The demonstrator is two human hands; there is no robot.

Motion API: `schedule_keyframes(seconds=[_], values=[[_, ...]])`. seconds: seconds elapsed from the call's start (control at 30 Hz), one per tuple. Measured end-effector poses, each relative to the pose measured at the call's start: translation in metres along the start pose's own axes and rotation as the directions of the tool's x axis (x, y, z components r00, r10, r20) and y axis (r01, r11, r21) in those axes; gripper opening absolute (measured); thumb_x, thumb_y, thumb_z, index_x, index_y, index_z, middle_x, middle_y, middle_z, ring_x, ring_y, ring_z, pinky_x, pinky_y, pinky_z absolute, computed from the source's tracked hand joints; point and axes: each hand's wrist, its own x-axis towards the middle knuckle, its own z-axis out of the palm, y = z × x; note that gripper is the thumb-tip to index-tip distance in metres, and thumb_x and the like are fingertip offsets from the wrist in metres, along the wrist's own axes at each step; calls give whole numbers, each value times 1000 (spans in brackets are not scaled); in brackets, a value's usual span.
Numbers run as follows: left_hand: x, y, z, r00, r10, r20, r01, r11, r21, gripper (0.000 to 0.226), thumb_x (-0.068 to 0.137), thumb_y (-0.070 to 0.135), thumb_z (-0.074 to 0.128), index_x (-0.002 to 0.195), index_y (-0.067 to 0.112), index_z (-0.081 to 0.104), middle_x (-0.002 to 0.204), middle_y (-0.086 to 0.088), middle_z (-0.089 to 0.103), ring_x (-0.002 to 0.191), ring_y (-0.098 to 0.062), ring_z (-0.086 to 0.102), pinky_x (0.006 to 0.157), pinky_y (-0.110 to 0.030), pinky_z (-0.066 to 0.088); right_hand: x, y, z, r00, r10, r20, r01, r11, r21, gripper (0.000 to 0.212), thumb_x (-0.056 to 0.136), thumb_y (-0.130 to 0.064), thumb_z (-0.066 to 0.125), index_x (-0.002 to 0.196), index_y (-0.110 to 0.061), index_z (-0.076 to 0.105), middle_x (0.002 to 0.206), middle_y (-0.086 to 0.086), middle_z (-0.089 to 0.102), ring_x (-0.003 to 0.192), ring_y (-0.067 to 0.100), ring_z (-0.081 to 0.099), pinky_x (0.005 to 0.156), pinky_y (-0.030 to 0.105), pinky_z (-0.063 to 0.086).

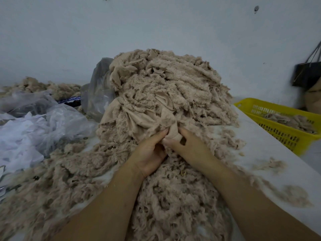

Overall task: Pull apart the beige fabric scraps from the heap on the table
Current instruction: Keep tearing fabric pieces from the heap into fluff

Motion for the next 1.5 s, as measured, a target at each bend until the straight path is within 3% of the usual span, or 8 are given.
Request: schedule_keyframes(seconds=[0.3, 0.4, 0.5, 0.7, 0.9, 1.2, 1.37, 1.5], values=[[3, 6, -4, 991, 58, -120, -57, 998, 10, 48, 93, 54, 51, 101, 17, 81, 102, -1, 75, 81, -11, 66, 74, -24, 54, 7, 14, -23, 963, 159, -216, -151, 987, 55, 23, 97, -43, 56, 87, -24, 62, 71, -5, 60, 58, 10, 54, 51, 24, 38], [6, 7, -9, 947, 147, -287, -171, 983, -61, 52, 99, 47, 47, 81, 12, 81, 85, -5, 73, 59, -10, 59, 54, -20, 48, 8, 5, -51, 835, 360, -416, 183, 532, 827, 34, 97, -49, 56, 87, -17, 61, 72, 3, 64, 57, 13, 63, 49, 25, 48], [7, 12, -15, 864, 200, -462, -311, 934, -176, 57, 102, 42, 47, 63, 10, 75, 64, -6, 65, 45, -10, 50, 42, -18, 41, 8, 14, -69, 777, 497, -386, 354, 162, 921, 60, 93, -62, 51, 116, -7, 49, 109, 15, 65, 87, 23, 75, 66, 28, 59], [11, 6, -12, 723, 379, -577, -277, 925, 260, 45, 101, 33, 49, 64, 20, 70, 65, 2, 66, 47, -6, 52, 44, -17, 42, 14, 23, -25, 911, 199, -362, -135, 971, 196, 16, 98, -43, 54, 99, -32, 64, 90, -13, 67, 71, 1, 65, 64, 24, 52], [12, 3, -17, 573, 682, -454, -212, 659, 722, 11, 101, 26, 49, 103, 29, 60, 121, -2, 55, 98, -18, 59, 77, -29, 49, 10, 27, -3, 984, -4, 177, 89, 877, -472, 37, 96, -45, 56, 131, -32, 54, 115, -16, 45, 105, 6, 49, 81, 22, 40], [3, -14, 7, 939, 287, 192, -285, 334, 898, 28, 93, 49, 60, 120, 47, 56, 112, 31, 57, 100, 17, 53, 77, -6, 43, 3, 6, -19, 949, -94, -300, 110, 993, 36, 23, 104, -29, 49, 94, -49, 56, 87, -36, 61, 79, -12, 59, 59, 5, 43], [9, -16, -1, 922, 377, 92, -200, 259, 945, 30, 97, 34, 61, 69, 25, 55, 62, 11, 52, 56, 0, 46, 53, -20, 34, 5, 11, -17, 954, -103, -281, 113, 993, 17, 14, 103, -42, 46, 96, -42, 58, 84, -1, 63, 63, 10, 57, 52, 14, 41], [6, -8, 1, 885, 462, -56, -134, 370, 919, 30, 99, 41, 55, 72, 30, 62, 64, 22, 63, 59, 5, 56, 53, -10, 41, 4, 13, -15, 990, -7, -138, 6, 1000, -10, 31, 80, -80, 46, 94, -53, 52, 91, -32, 60, 82, -23, 53, 60, 6, 40]])
